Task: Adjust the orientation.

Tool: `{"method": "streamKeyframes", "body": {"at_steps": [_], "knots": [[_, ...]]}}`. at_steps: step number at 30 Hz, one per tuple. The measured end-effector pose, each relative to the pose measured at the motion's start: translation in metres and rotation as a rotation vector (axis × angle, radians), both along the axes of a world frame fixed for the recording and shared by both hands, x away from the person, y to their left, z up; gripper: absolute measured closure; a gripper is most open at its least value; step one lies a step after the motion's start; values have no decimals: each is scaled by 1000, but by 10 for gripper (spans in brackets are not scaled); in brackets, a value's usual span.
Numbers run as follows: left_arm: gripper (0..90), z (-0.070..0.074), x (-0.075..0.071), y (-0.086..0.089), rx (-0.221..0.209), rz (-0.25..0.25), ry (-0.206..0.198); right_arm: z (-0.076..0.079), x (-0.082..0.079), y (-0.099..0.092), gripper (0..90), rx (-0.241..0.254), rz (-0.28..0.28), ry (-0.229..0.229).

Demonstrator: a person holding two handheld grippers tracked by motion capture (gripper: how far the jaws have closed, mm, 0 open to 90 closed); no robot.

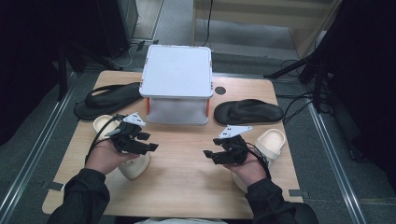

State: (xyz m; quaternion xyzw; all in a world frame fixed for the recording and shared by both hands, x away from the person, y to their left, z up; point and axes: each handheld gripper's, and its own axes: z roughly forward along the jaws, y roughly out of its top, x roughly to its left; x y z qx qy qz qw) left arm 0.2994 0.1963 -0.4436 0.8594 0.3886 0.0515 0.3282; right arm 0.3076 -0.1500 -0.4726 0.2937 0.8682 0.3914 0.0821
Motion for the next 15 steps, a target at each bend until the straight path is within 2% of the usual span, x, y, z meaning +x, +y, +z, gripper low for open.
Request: {"method": "streamKeyframes", "body": {"at_steps": [1,2,3,4,6,9,15], "knots": [[436,5,-3,8,0,30,24,0,1,3,403,-2,14,1],[436,5,-3,8,0,30,24,0,1,3,403,-2,14,1],[438,9,-6,15,-5,43,15,-1,1,7,403,-10,28,5],[437,9,-6,15,-5,43,15,-1,1,8,403,-10,33,6],[437,12,-8,27,5,57,-4,-2,1,10,403,-11,43,10],[437,14,-10,37,-3,78,-22,-2,2,13,403,-12,51,16],[440,18,-12,54,0,125,-33,-3,2,18,408,-13,68,19]]}}
